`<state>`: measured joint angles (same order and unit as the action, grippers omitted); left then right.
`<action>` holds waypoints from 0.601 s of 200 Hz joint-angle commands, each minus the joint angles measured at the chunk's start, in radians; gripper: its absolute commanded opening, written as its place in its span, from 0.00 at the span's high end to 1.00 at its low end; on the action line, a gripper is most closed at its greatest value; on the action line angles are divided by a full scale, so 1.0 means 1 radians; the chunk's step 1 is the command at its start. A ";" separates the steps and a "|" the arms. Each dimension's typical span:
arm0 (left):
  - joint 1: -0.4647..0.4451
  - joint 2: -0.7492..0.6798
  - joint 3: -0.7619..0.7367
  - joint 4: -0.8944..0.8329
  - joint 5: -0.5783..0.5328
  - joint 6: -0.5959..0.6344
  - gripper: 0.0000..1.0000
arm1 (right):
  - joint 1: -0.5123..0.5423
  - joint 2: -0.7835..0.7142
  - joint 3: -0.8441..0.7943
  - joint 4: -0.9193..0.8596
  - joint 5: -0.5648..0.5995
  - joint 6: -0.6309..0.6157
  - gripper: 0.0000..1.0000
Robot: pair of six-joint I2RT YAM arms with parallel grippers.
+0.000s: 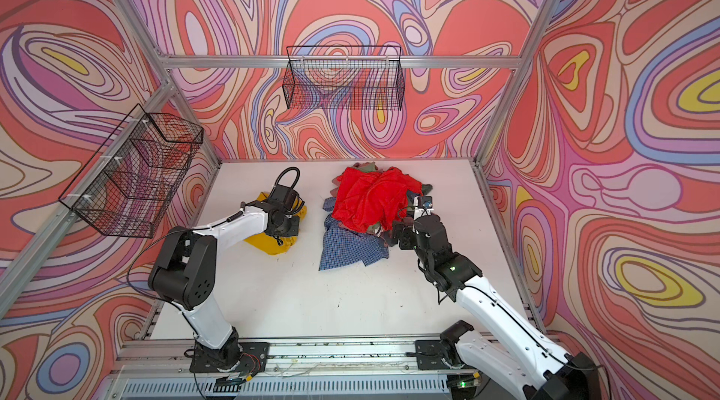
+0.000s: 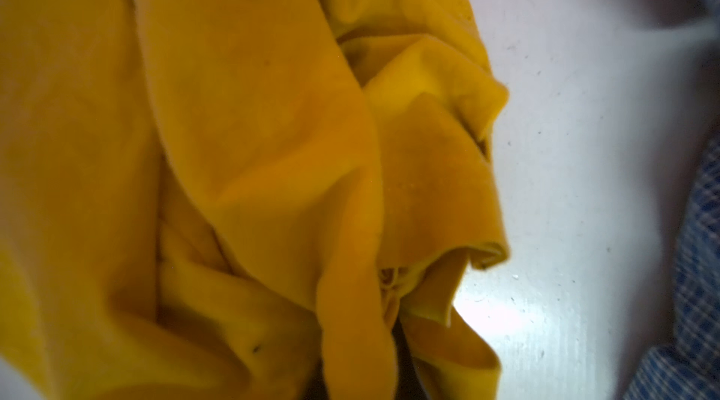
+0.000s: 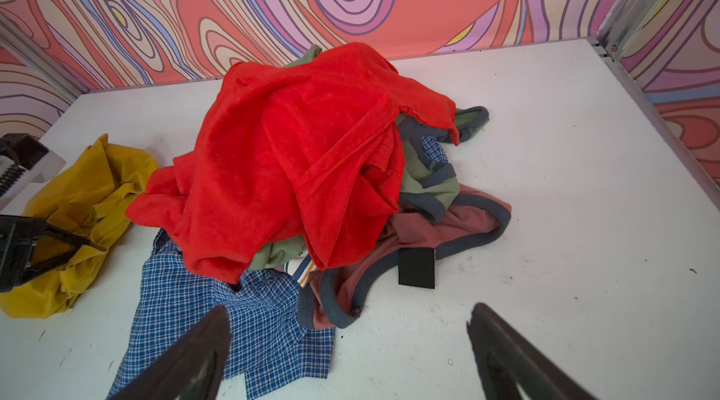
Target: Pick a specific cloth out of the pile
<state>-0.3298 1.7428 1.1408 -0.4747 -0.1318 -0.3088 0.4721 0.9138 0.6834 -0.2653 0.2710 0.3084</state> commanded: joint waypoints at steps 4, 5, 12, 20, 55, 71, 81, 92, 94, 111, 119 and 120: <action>0.027 -0.102 -0.013 0.034 -0.035 0.031 1.00 | -0.004 -0.001 0.024 -0.002 -0.005 0.012 0.02; 0.030 -0.105 -0.013 0.034 -0.034 0.032 1.00 | -0.004 -0.001 0.024 -0.002 -0.006 0.012 0.01; 0.041 -0.121 -0.013 0.036 -0.039 0.034 1.00 | -0.003 0.000 0.025 0.001 -0.009 0.013 0.02; 0.054 -0.136 -0.008 0.038 -0.039 0.034 1.00 | -0.004 0.003 0.026 0.003 -0.013 0.015 0.02; 0.101 -0.175 0.022 0.062 -0.041 0.044 1.00 | -0.003 0.015 0.032 0.011 -0.024 0.018 0.02; 0.112 -0.172 0.054 0.057 -0.075 0.054 1.00 | -0.004 0.019 0.034 0.012 -0.028 0.019 0.02; 0.114 -0.171 0.074 0.061 -0.112 0.068 1.00 | -0.004 0.019 0.034 0.011 -0.028 0.020 0.02; 0.114 -0.166 0.097 0.069 -0.154 0.087 1.00 | -0.004 0.019 0.034 0.012 -0.029 0.021 0.02; 0.114 -0.164 0.101 0.071 -0.160 0.090 1.00 | -0.004 0.019 0.032 0.012 -0.028 0.021 0.02; 0.114 -0.147 0.137 0.095 -0.219 0.121 1.00 | -0.004 0.019 0.031 0.014 -0.028 0.026 0.02; 0.115 -0.135 0.153 0.111 -0.239 0.139 1.00 | -0.003 0.020 0.030 0.015 -0.029 0.026 0.02; 0.114 -0.133 0.156 0.113 -0.242 0.141 1.00 | -0.004 0.020 0.031 0.016 -0.030 0.026 0.02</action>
<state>-0.2199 1.5917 1.2274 -0.4404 -0.2584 -0.2348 0.4725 0.9298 0.6891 -0.2619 0.2462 0.3260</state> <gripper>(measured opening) 0.113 0.985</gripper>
